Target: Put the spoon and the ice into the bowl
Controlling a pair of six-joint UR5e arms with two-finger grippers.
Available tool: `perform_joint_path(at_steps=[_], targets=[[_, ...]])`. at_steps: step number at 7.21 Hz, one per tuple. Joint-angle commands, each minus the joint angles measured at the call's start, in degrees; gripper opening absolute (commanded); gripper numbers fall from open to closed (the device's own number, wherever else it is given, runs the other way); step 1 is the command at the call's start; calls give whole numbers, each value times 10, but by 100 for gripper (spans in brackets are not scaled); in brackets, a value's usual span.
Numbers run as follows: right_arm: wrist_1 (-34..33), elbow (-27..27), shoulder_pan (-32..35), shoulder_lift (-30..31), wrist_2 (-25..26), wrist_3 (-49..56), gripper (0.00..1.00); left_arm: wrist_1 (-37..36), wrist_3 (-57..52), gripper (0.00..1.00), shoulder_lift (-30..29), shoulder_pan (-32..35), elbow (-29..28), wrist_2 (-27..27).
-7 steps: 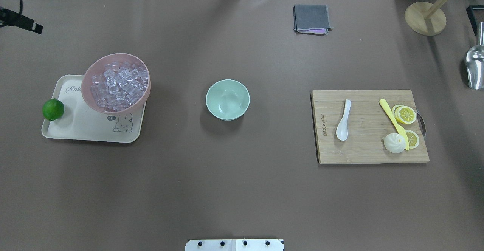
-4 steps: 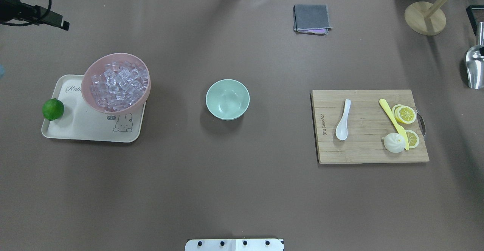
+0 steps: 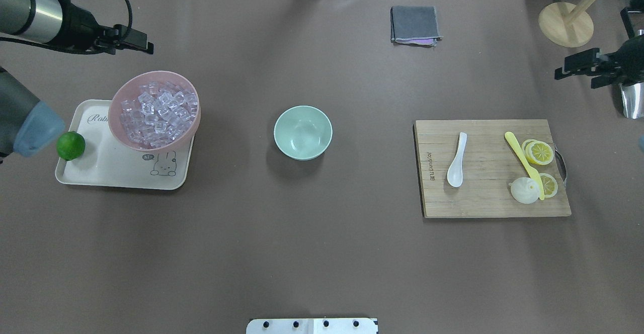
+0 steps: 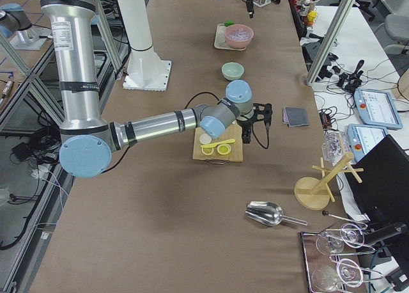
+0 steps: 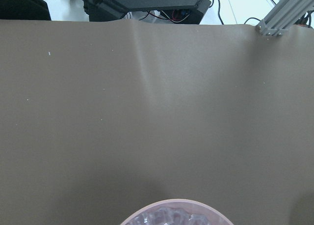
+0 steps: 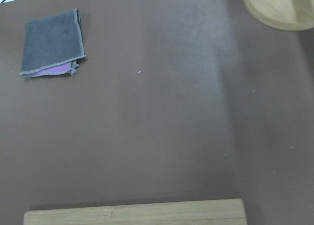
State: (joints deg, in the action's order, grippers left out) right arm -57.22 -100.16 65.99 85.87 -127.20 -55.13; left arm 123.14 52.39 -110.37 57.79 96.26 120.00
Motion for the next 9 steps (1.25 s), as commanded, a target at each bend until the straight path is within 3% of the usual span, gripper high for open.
perform_joint_path(at_steps=[1,3,5,6,7,9], targets=[[0,-17,-70,-12,41,-78,100,0,4,98,-4,-47,0,-52],[-32,-17,-112,-23,55,-82,100,1,4,98,-6,-57,0,-57],[-37,-22,-178,-35,104,-171,98,2,3,98,-6,-56,-1,-57],[-86,-21,-215,-63,147,-189,98,3,2,98,-6,-56,0,-56],[-137,-22,-228,-87,162,-190,95,3,2,98,-6,-56,3,-56],[-143,-14,-245,-84,180,-191,91,3,-2,98,-7,-56,5,-53]])
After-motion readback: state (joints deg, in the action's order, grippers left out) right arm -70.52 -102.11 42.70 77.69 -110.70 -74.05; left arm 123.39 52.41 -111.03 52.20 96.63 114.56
